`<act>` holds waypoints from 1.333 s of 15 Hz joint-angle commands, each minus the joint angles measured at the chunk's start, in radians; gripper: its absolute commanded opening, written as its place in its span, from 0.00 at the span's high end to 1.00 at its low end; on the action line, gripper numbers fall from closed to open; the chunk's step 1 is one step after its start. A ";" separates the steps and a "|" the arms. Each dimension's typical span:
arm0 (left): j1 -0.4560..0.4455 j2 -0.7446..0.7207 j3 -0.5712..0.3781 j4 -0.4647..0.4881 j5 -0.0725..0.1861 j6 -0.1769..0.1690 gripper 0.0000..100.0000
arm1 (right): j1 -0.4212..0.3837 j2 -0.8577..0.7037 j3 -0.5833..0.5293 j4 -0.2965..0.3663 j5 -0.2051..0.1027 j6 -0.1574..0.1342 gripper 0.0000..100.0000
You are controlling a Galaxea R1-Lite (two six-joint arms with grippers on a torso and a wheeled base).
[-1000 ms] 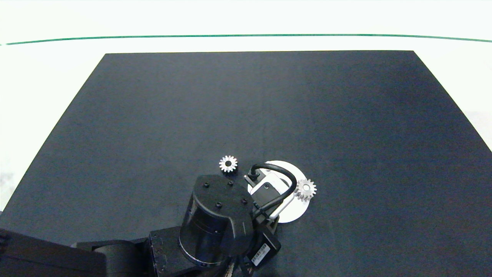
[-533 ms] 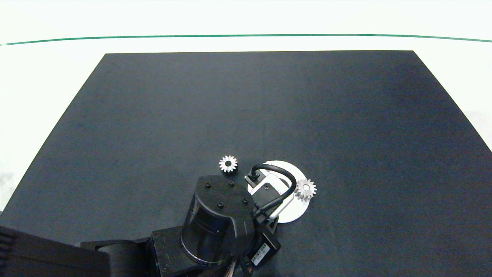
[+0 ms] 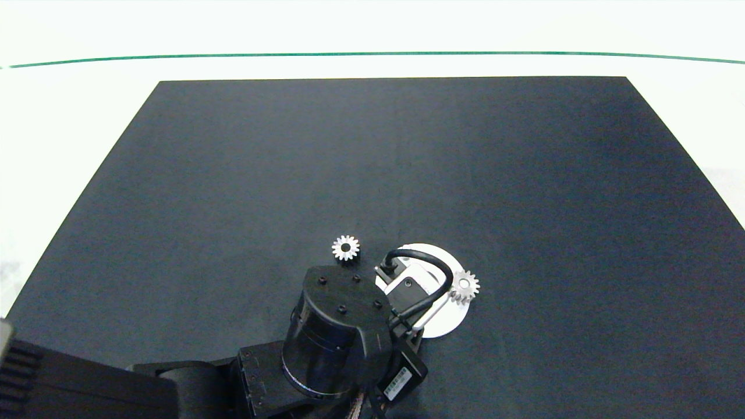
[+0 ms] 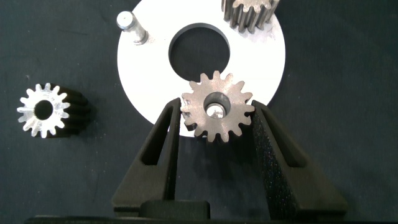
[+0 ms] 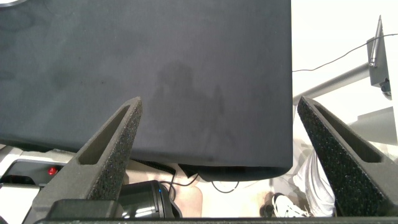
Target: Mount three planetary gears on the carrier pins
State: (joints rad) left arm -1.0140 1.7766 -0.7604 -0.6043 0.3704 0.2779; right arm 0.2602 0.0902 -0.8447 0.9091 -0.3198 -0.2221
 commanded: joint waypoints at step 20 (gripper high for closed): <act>0.107 -0.164 -0.092 0.161 0.002 0.024 0.00 | 0.002 0.000 -0.014 0.005 -0.001 -0.002 0.00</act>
State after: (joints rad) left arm -0.9519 1.6717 -0.8068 -0.4732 0.3702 0.2949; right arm 0.2617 0.0898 -0.8587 0.9087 -0.3194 -0.2226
